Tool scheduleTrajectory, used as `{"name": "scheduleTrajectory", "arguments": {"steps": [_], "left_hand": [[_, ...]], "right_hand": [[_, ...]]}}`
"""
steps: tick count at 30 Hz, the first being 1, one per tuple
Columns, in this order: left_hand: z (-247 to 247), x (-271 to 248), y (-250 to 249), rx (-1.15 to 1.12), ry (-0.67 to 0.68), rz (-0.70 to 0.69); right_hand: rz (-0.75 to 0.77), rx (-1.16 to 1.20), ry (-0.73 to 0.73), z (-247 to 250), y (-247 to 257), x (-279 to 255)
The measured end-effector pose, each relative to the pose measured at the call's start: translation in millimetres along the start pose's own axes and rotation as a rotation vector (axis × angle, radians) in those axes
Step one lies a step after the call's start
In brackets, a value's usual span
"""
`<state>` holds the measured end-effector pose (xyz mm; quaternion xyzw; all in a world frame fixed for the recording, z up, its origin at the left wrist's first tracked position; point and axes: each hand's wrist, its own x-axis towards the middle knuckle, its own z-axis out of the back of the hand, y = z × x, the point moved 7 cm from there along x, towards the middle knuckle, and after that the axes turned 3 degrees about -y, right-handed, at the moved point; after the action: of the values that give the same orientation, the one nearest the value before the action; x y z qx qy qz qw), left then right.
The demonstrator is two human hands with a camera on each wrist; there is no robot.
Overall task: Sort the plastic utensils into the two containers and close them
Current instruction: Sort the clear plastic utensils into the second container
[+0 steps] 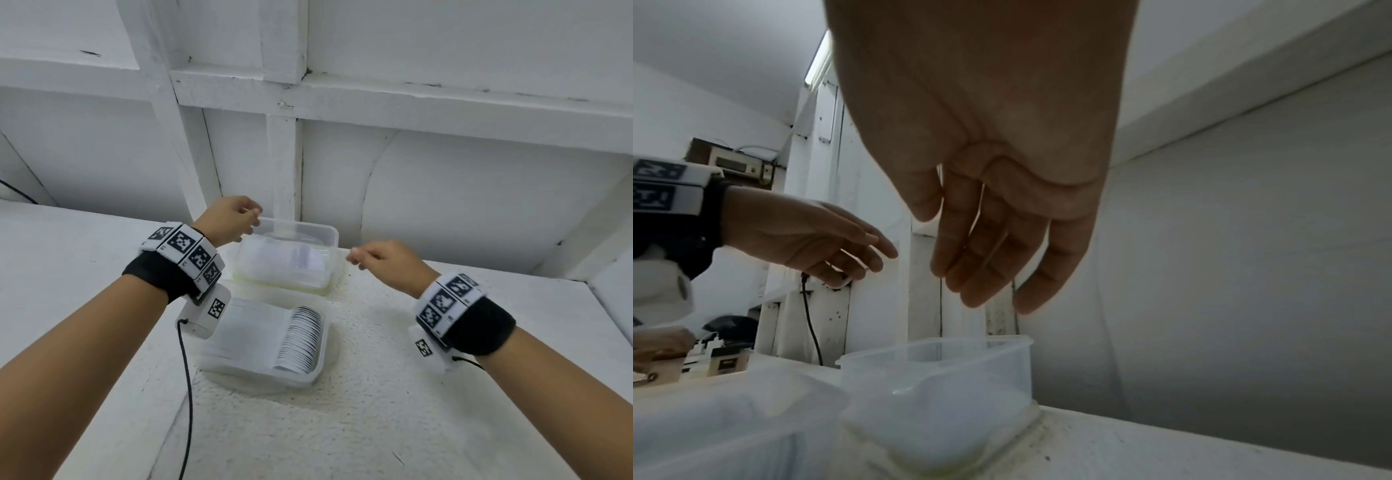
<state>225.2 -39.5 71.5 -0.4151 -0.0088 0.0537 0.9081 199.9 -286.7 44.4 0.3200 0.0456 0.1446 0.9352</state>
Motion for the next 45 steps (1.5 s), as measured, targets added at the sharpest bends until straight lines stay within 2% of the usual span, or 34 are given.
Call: {"name": "scheduleTrajectory", "arguments": {"steps": [3, 7, 12, 18, 21, 25, 29, 32, 39, 42, 45], "left_hand": [[-24.5, -33.0, -36.0, -0.084, 0.053, -0.091], [-76.0, -73.4, -70.7, -0.145, 0.191, -0.168], [-162.6, -123.9, -97.3, -0.033, 0.399, -0.288], [-257.6, -172.1, -103.1, 0.104, 0.594, -0.325], [-291.2, -187.4, -104.3, 0.214, 0.613, -0.343], [-320.7, -195.1, -98.5, 0.337, 0.628, -0.246], [-330.4, -202.6, -95.5, 0.483, 0.688, -0.233], [-326.5, -201.5, -91.1, 0.46, 0.71, -0.208], [-285.6, -194.0, -64.0, 0.411, 0.656, -0.168], [-259.8, -193.5, -57.4, 0.382, 0.594, -0.191], [-229.7, -192.0, -58.7, 0.242, 0.418, -0.222]], "right_hand": [[-0.033, 0.012, 0.002, 13.2, -20.9, -48.4], [-0.095, -0.049, -0.001, 22.3, -56.2, -101.6], [-0.187, -0.137, -0.031, 28.1, -101.4, -161.7], [-0.309, -0.193, -0.074, 31.9, -145.5, -221.2], [-0.365, -0.19, -0.085, 29.5, -160.8, -241.1], [-0.41, -0.16, -0.08, 24.3, -170.8, -255.3], [-0.413, -0.125, -0.077, 19.8, -171.8, -260.8], [-0.401, -0.096, -0.076, 20.3, -171.8, -259.9], [-0.371, -0.09, -0.053, 22.0, -165.6, -244.1], [-0.315, -0.158, -0.019, 18.8, -151.7, -228.5], [-0.176, -0.33, 0.047, 6.9, -133.8, -209.4]]}}
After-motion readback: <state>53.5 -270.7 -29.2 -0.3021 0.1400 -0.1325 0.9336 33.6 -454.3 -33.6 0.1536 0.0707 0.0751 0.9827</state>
